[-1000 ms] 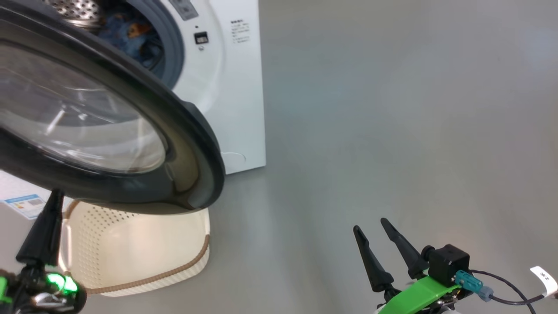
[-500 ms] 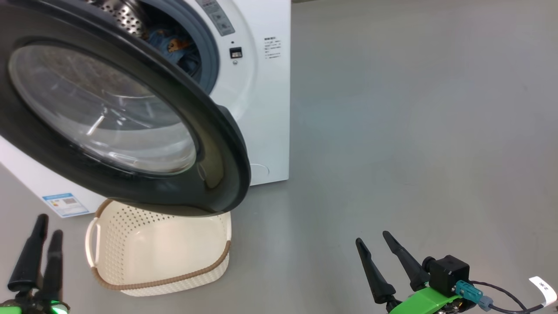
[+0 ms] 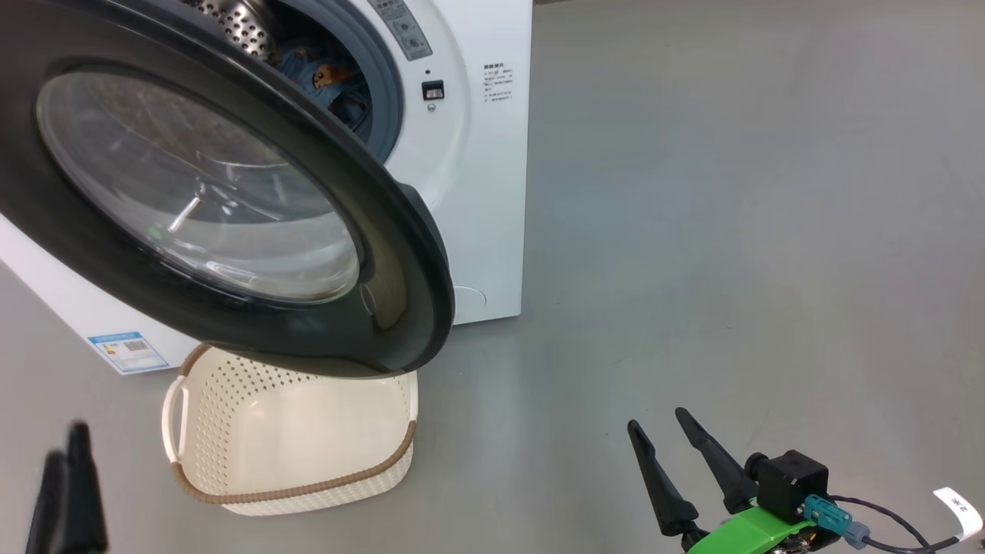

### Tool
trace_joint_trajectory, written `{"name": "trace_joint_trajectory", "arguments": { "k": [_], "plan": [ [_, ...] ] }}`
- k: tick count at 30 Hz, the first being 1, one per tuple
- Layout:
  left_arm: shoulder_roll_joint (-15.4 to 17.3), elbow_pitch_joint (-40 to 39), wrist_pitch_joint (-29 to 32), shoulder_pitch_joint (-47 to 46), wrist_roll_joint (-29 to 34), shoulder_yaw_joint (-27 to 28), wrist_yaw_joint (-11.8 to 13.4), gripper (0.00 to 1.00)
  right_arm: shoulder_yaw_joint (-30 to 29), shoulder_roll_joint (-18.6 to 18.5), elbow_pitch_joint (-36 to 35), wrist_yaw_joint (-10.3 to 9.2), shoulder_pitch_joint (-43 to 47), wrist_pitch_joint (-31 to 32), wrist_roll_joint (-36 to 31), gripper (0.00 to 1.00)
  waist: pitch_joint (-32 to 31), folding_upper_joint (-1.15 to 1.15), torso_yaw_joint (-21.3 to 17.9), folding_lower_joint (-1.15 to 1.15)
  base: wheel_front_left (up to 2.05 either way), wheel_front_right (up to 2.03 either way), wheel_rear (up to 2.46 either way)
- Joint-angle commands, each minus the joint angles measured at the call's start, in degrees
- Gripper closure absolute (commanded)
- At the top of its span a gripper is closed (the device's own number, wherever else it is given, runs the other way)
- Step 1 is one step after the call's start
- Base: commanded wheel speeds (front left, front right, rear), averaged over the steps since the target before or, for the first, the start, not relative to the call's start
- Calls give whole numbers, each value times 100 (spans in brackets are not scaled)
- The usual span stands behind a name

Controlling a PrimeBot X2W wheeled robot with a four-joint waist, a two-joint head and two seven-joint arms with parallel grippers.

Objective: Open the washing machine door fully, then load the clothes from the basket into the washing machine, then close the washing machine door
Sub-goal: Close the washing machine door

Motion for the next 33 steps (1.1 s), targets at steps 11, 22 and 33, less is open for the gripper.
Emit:
{"name": "trace_joint_trajectory", "arguments": {
  "k": [11,22,33],
  "plan": [
    [120,189,-247,-48,2648,323,-39,0,127,26,-159,9,-54,-69,-70,0,7,0,5,0,0,0,0],
    [8,317,-248,218,4466,218,-39,0,131,26,-202,9,-53,-69,-103,0,7,0,-61,0,0,0,0],
    [-429,551,-249,423,5149,450,-39,0,133,26,-247,9,-43,-69,-160,0,-27,0,-94,0,0,0,0]
  ]
}}
